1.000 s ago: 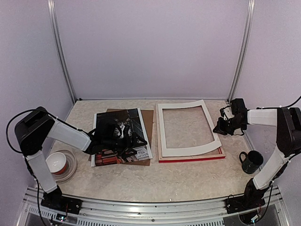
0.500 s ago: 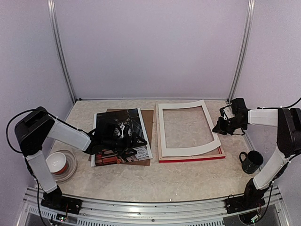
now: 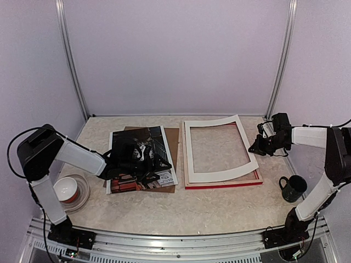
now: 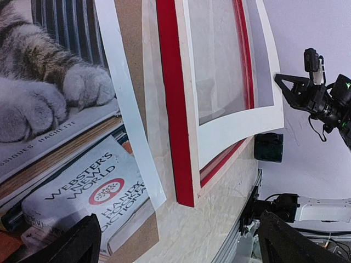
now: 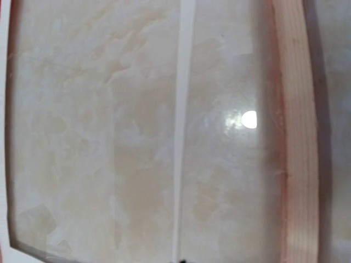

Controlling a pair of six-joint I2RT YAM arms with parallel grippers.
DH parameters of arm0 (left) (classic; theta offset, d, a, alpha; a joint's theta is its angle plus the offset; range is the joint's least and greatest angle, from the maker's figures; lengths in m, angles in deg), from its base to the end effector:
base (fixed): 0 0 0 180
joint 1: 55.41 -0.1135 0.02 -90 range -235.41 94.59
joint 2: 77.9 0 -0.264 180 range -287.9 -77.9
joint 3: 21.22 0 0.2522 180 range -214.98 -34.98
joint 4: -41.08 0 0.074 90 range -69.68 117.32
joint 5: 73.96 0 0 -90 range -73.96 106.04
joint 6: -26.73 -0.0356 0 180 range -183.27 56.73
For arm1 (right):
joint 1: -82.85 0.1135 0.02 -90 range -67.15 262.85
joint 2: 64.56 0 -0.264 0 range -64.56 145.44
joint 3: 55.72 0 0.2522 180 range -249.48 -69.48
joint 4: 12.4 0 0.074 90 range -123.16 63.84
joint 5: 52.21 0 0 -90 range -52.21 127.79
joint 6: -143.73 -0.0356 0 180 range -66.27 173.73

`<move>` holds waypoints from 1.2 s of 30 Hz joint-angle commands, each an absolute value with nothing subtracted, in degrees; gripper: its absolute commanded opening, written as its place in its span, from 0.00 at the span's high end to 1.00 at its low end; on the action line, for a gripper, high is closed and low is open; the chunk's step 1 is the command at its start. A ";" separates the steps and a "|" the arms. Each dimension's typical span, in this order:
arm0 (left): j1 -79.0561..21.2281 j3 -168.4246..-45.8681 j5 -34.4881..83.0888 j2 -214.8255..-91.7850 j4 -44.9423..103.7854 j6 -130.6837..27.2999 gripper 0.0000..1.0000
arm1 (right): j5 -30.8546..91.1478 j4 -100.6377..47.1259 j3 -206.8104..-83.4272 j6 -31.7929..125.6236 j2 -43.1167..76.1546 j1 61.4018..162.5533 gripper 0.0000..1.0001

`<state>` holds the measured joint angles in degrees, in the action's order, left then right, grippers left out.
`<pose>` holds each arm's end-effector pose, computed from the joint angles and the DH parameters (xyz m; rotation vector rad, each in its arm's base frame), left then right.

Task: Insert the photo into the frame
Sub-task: Place the mat board on the glass panel.

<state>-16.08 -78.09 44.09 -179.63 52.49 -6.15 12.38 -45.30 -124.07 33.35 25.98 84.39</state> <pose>0.2527 -0.2287 0.1360 -0.0538 2.4804 -1.3955 0.3162 0.0238 0.1952 0.2378 2.5324 0.7132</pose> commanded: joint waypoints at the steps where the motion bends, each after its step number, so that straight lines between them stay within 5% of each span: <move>1: -15.86 -78.64 43.81 -179.50 53.46 -5.99 0.01 | 10.84 -46.39 -125.07 34.42 24.59 83.65 1.00; 36: -16.13 -80.29 44.60 -180.80 53.21 -5.56 0.01 | 4.22 -46.03 -125.59 34.57 22.23 81.57 1.00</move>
